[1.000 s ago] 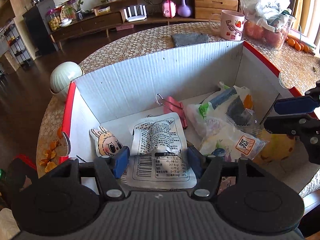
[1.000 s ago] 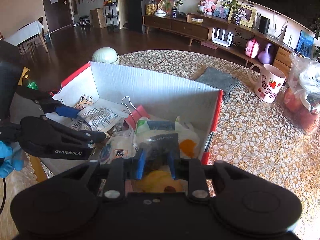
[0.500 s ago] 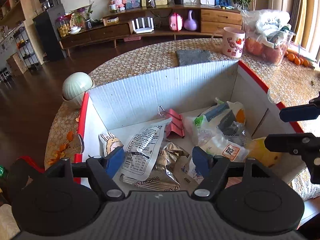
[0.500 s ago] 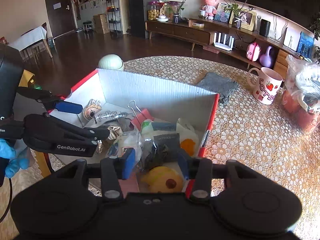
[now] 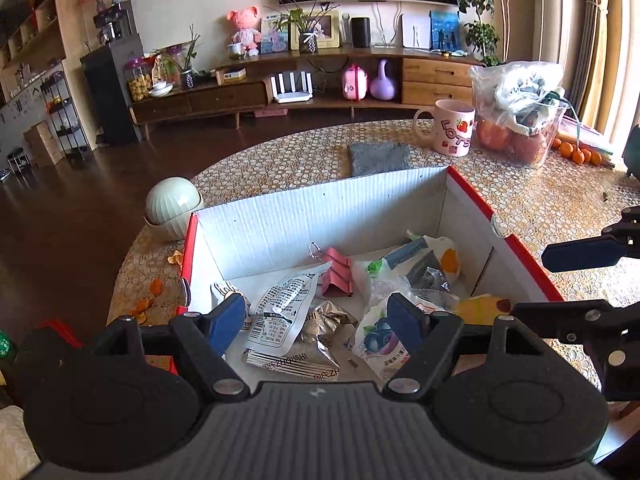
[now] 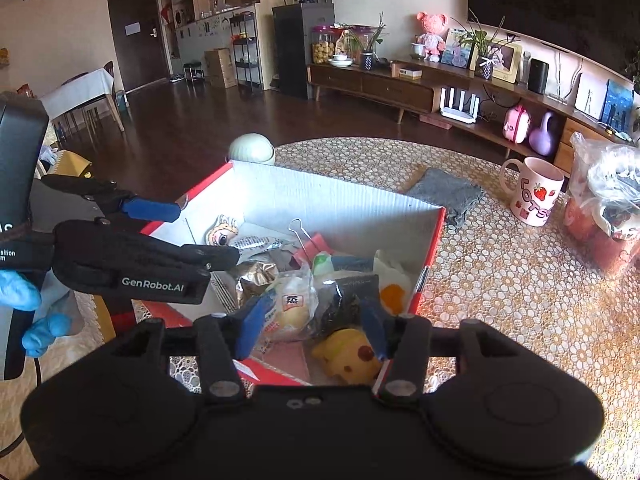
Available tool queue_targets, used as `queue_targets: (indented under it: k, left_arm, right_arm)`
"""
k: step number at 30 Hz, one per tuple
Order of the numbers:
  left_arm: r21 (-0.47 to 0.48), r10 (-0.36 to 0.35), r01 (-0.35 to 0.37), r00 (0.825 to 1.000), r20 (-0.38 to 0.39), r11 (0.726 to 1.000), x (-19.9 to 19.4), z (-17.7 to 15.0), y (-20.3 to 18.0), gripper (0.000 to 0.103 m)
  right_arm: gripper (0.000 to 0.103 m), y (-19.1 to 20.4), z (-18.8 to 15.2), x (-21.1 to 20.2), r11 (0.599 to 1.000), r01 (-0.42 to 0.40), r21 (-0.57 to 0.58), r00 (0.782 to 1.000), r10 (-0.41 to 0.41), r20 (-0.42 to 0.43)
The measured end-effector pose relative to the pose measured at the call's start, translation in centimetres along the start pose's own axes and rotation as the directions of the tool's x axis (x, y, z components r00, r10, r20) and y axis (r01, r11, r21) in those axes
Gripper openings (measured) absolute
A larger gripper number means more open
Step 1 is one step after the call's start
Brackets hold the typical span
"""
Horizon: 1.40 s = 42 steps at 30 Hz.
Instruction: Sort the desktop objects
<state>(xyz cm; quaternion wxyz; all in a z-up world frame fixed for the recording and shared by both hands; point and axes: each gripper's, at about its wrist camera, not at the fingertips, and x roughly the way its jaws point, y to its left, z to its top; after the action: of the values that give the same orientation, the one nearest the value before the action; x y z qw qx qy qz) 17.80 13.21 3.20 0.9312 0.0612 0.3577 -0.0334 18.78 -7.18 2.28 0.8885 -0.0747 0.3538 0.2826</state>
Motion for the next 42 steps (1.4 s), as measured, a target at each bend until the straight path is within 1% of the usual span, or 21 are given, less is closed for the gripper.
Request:
queue_targets:
  k: [3,4,6,8,11,16,17,18,22,27,29,30,32,34,35,36,37,42]
  left_arm:
    - [-0.01,-0.001,0.001,1.0,0.013,1.0,-0.7,-0.1,-0.1,0.077]
    - [-0.014,0.0,0.0,1.0,0.014,1.0,-0.9,-0.1,-0.1,0.077]
    - [-0.02,-0.006,0.006,1.0,0.017,1.0,-1.4,-0.2,-0.2,0.078]
    - [-0.025,-0.006,0.007,1.0,0.021,1.0,-1.7,-0.4,-0.3,0.081]
    - [-0.029,-0.009,0.01,1.0,0.029,1.0,-2.2,-0.6,-0.5,0.082]
    - [-0.035,0.009,-0.007,0.998,0.058,0.999,-3.0,-1.3,-1.1,0.082]
    - [-0.034,0.015,-0.013,0.998,0.064,0.999,-3.2,-1.4,-1.2,0.082]
    - [-0.036,0.018,-0.016,0.997,0.07,0.999,-3.4,-1.5,-1.2,0.082]
    - [-0.043,0.012,-0.008,0.996,0.087,0.999,-4.0,-1.9,-1.4,0.082]
    - [-0.047,0.013,-0.009,0.996,0.091,0.999,-4.3,-2.4,-1.7,0.082]
    - [-0.053,0.012,-0.007,0.995,0.094,0.999,-4.4,-2.6,-1.9,0.082]
    - [-0.057,0.014,-0.009,0.996,0.093,0.998,-4.4,-2.7,-1.9,0.082]
    - [-0.067,0.017,-0.011,0.996,0.092,0.998,-4.5,-2.8,-2.0,0.088]
    - [-0.067,0.025,-0.018,0.995,0.097,0.998,-4.6,-3.0,-2.2,0.089]
    - [-0.065,0.028,-0.022,0.995,0.098,0.998,-4.6,-3.1,-2.3,0.092]
    - [-0.065,0.03,-0.024,0.995,0.096,0.998,-4.6,-3.1,-2.4,0.095]
    - [-0.066,0.028,-0.022,0.995,0.096,0.998,-4.6,-3.2,-2.5,0.102]
    - [-0.069,0.031,-0.024,0.995,0.097,0.997,-4.6,-4.0,-3.0,0.103]
  right_arm:
    - [0.054,0.2,-0.1,-0.7,1.0,-0.008,-0.005,1.0,0.008,0.009]
    - [0.057,0.3,-0.1,-1.0,1.0,-0.01,-0.007,1.0,0.011,0.014]
    - [0.059,0.5,-0.3,-1.5,1.0,-0.017,-0.01,1.0,0.017,0.024]
    - [0.061,0.7,-0.4,-1.9,1.0,-0.022,-0.012,0.999,0.023,0.032]
    - [0.064,0.9,-0.6,-2.6,0.999,-0.031,-0.013,0.999,0.031,0.043]
    - [0.066,1.0,-1.3,-3.4,0.999,-0.036,-0.015,0.998,0.037,0.054]
    - [0.07,1.0,-1.5,-3.5,0.999,-0.039,-0.015,0.998,0.04,0.057]
    - [0.072,1.0,-1.6,-3.7,0.999,-0.043,-0.014,0.997,0.044,0.062]
    - [0.075,0.9,-2.3,-4.3,0.998,-0.057,-0.013,0.996,0.058,0.073]
    - [0.084,0.4,-3.0,-5.3,0.997,-0.074,0.003,0.992,0.073,0.104]
    - [0.091,0.2,-3.3,-5.7,0.998,-0.069,0.003,0.99,0.068,0.12]
    - [0.092,0.0,-3.4,-5.9,0.997,-0.073,0.004,0.989,0.072,0.129]
    - [0.095,-0.2,-3.7,-6.3,0.997,-0.073,0.004,0.988,0.072,0.137]
    - [0.095,-0.4,-4.0,-6.6,0.997,-0.072,0.003,0.987,0.071,0.144]
    - [0.095,-0.5,-4.1,-6.7,0.998,-0.07,0.006,0.987,0.069,0.145]
    - [0.095,-0.7,-4.2,-6.7,0.998,-0.069,0.009,0.987,0.067,0.148]
    - [0.095,-0.8,-4.3,-6.8,0.997,-0.072,0.016,0.986,0.069,0.15]
    - [0.095,-0.9,-4.8,-7.1,0.998,-0.065,0.002,0.984,0.063,0.166]
